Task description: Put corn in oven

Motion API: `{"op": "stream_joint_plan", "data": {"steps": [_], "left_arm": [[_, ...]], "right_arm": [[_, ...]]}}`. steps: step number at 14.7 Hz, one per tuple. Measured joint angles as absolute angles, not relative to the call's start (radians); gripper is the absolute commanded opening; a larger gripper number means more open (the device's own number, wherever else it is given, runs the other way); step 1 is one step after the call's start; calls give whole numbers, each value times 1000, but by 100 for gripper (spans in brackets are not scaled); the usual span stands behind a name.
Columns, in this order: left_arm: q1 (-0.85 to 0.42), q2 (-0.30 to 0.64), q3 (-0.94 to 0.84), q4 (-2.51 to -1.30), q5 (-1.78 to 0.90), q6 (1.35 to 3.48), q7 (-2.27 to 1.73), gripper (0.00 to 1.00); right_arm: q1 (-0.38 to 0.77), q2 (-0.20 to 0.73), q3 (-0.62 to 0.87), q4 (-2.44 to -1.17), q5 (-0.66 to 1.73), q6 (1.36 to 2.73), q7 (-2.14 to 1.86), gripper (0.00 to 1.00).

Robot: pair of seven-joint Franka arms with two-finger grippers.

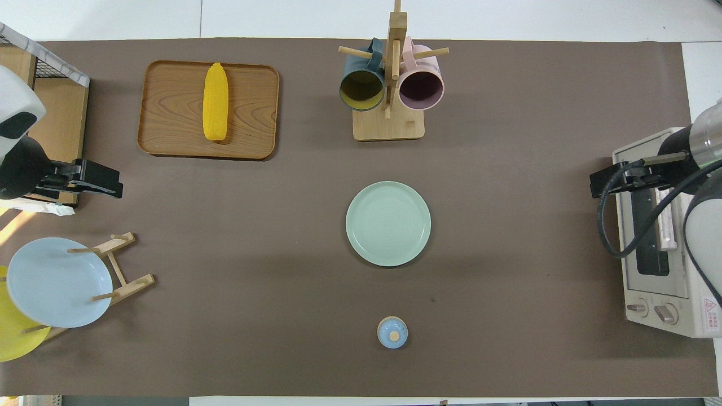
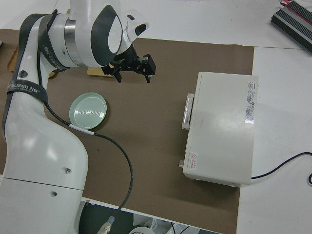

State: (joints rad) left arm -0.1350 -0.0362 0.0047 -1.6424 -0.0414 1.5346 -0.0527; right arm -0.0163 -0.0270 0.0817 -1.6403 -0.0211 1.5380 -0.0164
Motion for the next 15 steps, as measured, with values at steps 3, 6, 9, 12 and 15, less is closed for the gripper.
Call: {"op": "stream_joint_plan", "data": {"steps": [3, 6, 9, 12, 15], "left_arm": [[-135, -36, 5, -1642, -41, 1535, -53, 100], [-135, -36, 5, -1642, -41, 1535, -53, 100], [-135, -36, 4, -1642, -41, 1541, -53, 100], [-135, -36, 4, -1647, -41, 1602, -53, 100], [-135, -21, 4, -1650, -45, 1643, -53, 100]], "right_arm": [[-16, -27, 82, -1640, -21, 1538, -16, 100], [-16, -27, 82, -1640, -21, 1538, -16, 100], [-16, -27, 82, -1642, -21, 1538, -16, 82], [-19, -29, 82, -1667, -21, 1560, -18, 0], [-38, -50, 77, -1757, -21, 1665, -21, 0]]}}
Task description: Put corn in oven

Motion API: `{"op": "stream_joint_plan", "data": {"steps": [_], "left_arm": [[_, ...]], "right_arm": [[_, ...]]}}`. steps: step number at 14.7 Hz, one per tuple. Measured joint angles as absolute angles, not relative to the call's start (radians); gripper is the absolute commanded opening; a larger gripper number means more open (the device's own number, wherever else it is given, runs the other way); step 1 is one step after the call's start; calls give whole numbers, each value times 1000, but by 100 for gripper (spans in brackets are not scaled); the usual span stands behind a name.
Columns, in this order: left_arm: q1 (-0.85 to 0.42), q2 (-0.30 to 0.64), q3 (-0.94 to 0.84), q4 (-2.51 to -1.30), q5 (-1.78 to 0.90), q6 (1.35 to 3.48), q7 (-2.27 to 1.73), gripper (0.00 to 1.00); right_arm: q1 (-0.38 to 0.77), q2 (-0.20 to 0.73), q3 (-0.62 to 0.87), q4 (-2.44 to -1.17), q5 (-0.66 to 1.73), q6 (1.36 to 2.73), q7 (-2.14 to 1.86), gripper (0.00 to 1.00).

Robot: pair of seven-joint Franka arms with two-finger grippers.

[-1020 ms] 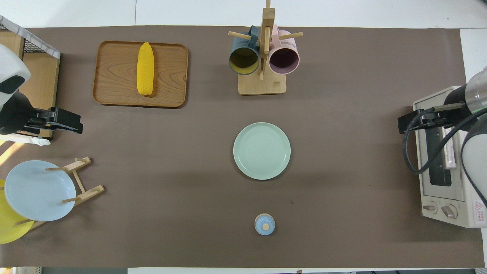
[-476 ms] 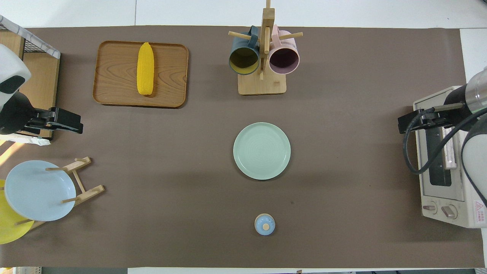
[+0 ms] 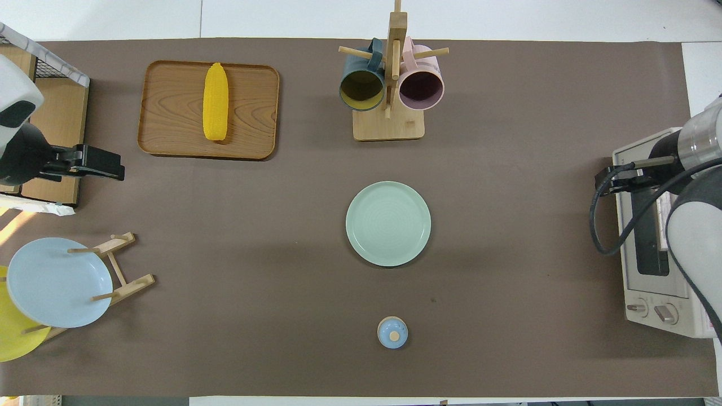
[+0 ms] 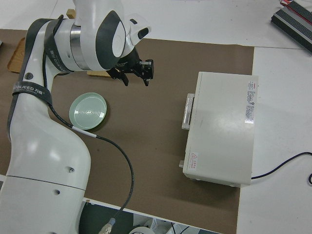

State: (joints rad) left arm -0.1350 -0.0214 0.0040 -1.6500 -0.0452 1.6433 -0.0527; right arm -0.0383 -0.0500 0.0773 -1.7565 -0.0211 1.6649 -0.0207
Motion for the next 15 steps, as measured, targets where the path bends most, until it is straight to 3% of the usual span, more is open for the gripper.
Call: {"op": "stream_joint_plan", "data": {"steps": [4, 10, 15], "left_arm": [[-135, 73, 3, -1650, -59, 1745, -53, 100], [-141, 365, -5, -1525, -59, 1895, -48, 100], [-163, 540, -12, -1489, -60, 2066, -48, 100]], "right_arm": [[-79, -92, 67, -1867, -26, 1741, -22, 0], [-161, -133, 63, -1971, -83, 1818, -70, 0], [-231, -134, 61, -2038, -92, 1912, -151, 0]]}}
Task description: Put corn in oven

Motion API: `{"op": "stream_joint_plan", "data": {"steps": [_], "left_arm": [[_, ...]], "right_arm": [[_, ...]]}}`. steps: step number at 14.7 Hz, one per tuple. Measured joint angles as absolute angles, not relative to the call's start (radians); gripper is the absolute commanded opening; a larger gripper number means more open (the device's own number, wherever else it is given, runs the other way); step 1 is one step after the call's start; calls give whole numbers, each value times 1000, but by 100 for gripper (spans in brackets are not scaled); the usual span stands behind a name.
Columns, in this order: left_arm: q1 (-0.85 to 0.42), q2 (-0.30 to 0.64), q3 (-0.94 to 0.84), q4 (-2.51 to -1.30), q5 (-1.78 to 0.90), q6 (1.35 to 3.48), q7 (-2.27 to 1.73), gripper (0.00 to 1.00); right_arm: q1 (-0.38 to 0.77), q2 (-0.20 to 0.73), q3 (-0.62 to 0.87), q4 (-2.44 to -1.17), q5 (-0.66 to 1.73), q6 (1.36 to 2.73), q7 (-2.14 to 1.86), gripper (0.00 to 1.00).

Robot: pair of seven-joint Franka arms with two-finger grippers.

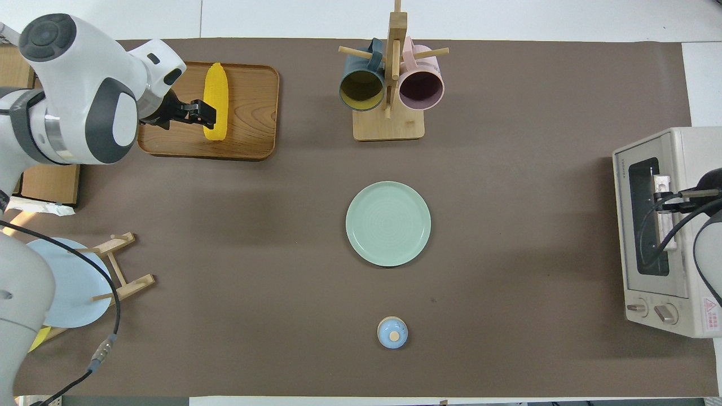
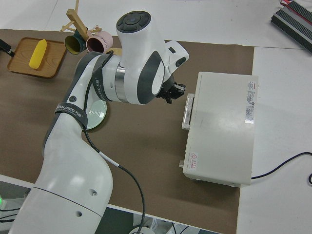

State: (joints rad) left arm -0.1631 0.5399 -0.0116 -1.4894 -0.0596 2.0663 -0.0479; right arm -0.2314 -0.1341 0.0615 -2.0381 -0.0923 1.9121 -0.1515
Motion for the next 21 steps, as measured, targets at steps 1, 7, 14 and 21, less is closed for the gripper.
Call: {"op": "stream_joint_plan", "data": {"steps": [1, 7, 14, 21], "left_arm": [[-168, 568, -12, -1467, -63, 2075, -48, 100], [-174, 641, -12, -1367, -75, 2084, -39, 100], [-175, 729, -20, -1280, -75, 2095, -12, 100], [-174, 823, -23, -1169, -75, 2065, 21, 99]], "right_arm": [[-245, -134, 61, -2050, -93, 1934, -173, 0], [-282, -114, 61, -2075, -93, 1976, -228, 0], [-288, -102, 61, -2078, -94, 2001, -265, 0], [-234, -96, 70, -2086, -89, 2001, -205, 0]]}}
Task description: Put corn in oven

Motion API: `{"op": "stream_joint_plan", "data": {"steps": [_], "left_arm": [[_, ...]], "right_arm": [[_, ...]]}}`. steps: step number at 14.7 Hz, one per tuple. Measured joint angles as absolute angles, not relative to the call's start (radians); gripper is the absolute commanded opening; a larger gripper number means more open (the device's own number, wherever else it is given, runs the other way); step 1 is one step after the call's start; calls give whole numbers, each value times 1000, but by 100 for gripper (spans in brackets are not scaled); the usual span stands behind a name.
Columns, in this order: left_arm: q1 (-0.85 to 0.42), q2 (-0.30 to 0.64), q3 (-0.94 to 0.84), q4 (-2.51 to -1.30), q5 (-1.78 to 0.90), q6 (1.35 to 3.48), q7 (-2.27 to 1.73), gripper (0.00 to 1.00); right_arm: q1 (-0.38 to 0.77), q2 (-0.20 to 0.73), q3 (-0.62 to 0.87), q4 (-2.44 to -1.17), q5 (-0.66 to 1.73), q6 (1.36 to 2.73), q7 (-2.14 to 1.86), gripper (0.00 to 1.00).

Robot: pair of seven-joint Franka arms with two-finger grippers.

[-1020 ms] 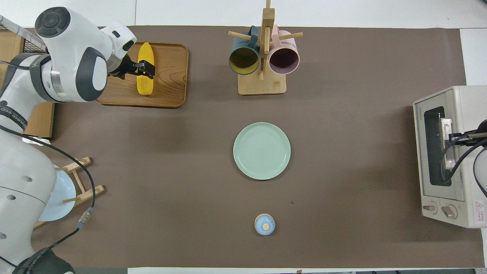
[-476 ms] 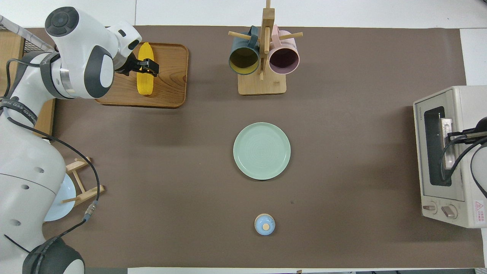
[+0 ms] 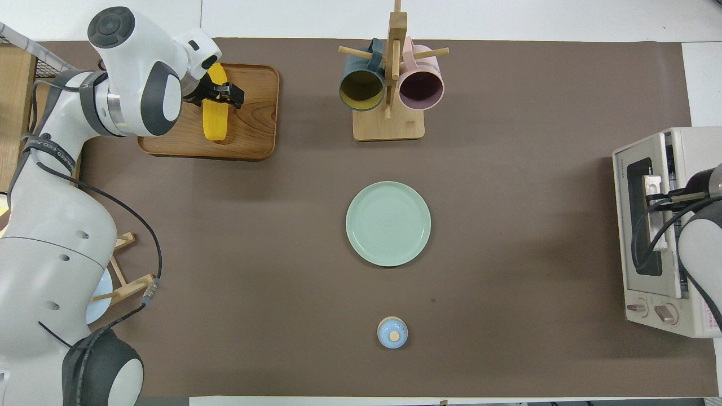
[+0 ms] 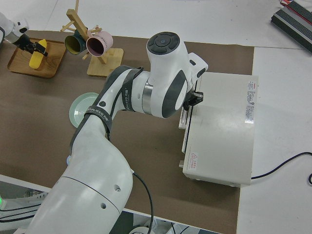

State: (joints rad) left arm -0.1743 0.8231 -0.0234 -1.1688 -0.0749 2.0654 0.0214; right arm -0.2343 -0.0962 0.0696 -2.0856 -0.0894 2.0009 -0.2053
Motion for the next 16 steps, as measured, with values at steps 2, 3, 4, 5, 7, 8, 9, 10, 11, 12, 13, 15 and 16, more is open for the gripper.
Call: {"op": "stream_joint_plan", "data": {"steps": [2, 3, 4, 5, 7, 8, 9, 10, 11, 12, 13, 15, 16], "left_arm": [[-174, 823, -22, -1166, -75, 2046, 29, 96], [-174, 823, -22, -1165, -75, 2040, 32, 93], [-174, 823, -22, -1164, -75, 2036, 33, 84], [-175, 823, -22, -1164, -75, 2033, 34, 71], [-175, 823, -22, -1164, -75, 2029, 35, 38], [-176, 823, -23, -1164, -75, 2027, 35, 19], [-176, 823, -23, -1163, -75, 2025, 36, 0], [-176, 823, -23, -1160, -75, 2022, 36, 0], [-176, 823, -23, -1157, -75, 2017, 36, 0], [-176, 823, -22, -1155, -75, 2008, 36, 0], [-176, 823, -22, -1154, -75, 2000, 36, 0], [-175, 816, -22, -1140, -100, 1982, 35, 0], [-176, 802, -22, -1128, -121, 1967, 31, 0]], "right_arm": [[-192, -85, 71, -2090, -87, 2001, -157, 0], [-172, -77, 72, -2093, -80, 2007, -139, 0], [-158, -67, 72, -2097, -74, 2020, -127, 0], [-150, -56, 73, -2105, -70, 2037, -123, 0], [-149, -40, 73, -2121, -66, 2062, -122, 0], [-150, -36, 72, -2124, -66, 2063, -122, 0], [-151, -35, 71, -2124, -66, 2063, -122, 0], [-151, -35, 70, -2121, -66, 2061, -122, 0], [-151, -35, 70, -2109, -66, 2047, -122, 0], [-151, -35, 70, -2081, -66, 2010, -122, 0], [-151, -36, 70, -2042, -66, 1963, -122, 0], [-151, -39, 70, -1968, -70, 1884, -125, 0], [-156, -43, 69, -1950, -76, 1869, -134, 0]]}}
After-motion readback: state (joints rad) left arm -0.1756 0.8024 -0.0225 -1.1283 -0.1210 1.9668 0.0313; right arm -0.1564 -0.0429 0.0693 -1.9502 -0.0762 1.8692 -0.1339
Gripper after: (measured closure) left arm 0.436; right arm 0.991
